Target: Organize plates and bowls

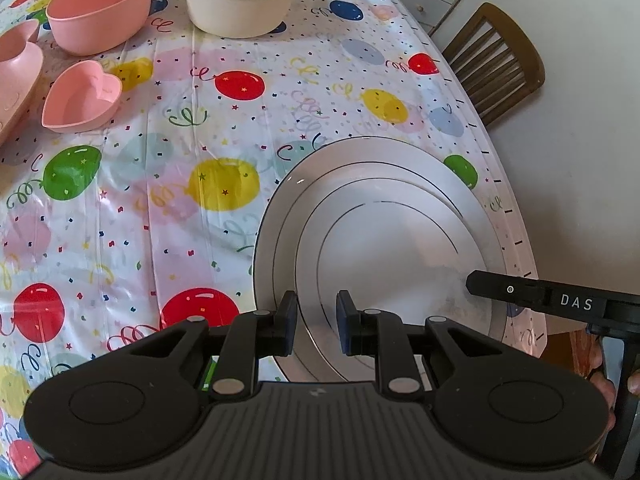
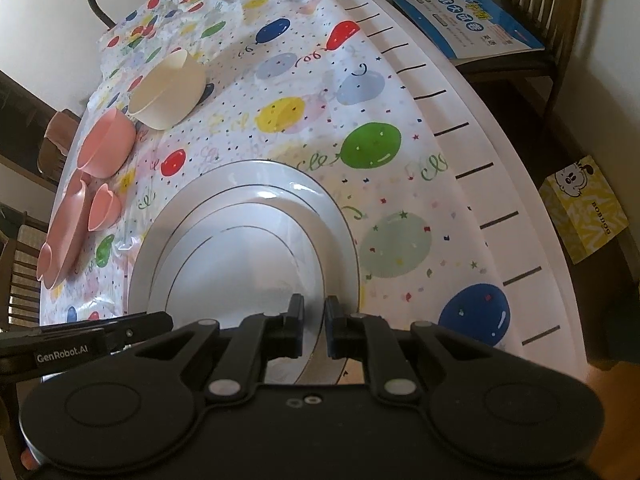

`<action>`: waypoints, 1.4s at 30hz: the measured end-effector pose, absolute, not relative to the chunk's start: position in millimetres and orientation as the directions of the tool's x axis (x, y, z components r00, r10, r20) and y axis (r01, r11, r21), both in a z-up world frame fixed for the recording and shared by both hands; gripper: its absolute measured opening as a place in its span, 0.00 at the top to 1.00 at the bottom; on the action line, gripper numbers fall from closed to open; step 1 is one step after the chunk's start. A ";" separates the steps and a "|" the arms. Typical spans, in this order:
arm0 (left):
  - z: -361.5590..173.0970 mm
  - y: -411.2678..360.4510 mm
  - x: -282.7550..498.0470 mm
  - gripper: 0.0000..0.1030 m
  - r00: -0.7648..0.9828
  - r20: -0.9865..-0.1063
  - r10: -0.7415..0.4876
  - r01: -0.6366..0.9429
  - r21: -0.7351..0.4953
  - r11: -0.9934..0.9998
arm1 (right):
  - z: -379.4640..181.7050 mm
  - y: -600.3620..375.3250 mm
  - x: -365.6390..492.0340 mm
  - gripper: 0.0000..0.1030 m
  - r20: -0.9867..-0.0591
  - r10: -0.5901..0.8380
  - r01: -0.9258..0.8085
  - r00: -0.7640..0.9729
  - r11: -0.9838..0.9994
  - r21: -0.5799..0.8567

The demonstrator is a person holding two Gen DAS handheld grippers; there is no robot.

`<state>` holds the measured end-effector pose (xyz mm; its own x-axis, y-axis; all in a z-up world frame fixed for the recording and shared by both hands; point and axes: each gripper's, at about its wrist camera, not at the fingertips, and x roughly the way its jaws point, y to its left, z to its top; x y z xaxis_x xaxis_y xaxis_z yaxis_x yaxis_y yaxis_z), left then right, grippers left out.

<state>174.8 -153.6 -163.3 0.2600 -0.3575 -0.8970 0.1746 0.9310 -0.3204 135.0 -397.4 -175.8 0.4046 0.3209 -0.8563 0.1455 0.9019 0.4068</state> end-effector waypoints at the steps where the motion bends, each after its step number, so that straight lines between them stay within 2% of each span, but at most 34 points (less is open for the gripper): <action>1: -163.7 -153.3 175.2 0.81 0.259 -0.897 -0.359 0.173 -0.322 0.931 | -175.8 -397.5 135.9 0.91 -0.856 0.321 0.145 0.405 0.902 0.406; 22: -160.0 -144.3 179.2 0.81 0.241 -0.897 -0.371 0.148 -0.344 0.927 | -168.3 -399.9 146.0 0.83 -0.865 0.317 0.111 0.388 0.916 0.386; 25: -156.5 -143.4 175.8 0.81 0.247 -0.898 -0.365 0.150 -0.337 0.929 | -164.1 -399.3 144.7 0.80 -0.865 0.313 0.104 0.392 0.920 0.379; 33: -135.6 -134.3 163.2 0.81 0.310 -0.887 -0.342 0.170 -0.303 0.938 | -136.8 -381.3 136.1 0.77 -0.843 0.315 0.029 0.436 0.931 0.363; 42: -93.4 -115.4 138.4 0.80 0.446 -0.836 -0.318 0.200 -0.253 0.946 | -91.8 -336.3 118.2 0.67 -0.789 0.302 -0.111 0.535 0.951 0.288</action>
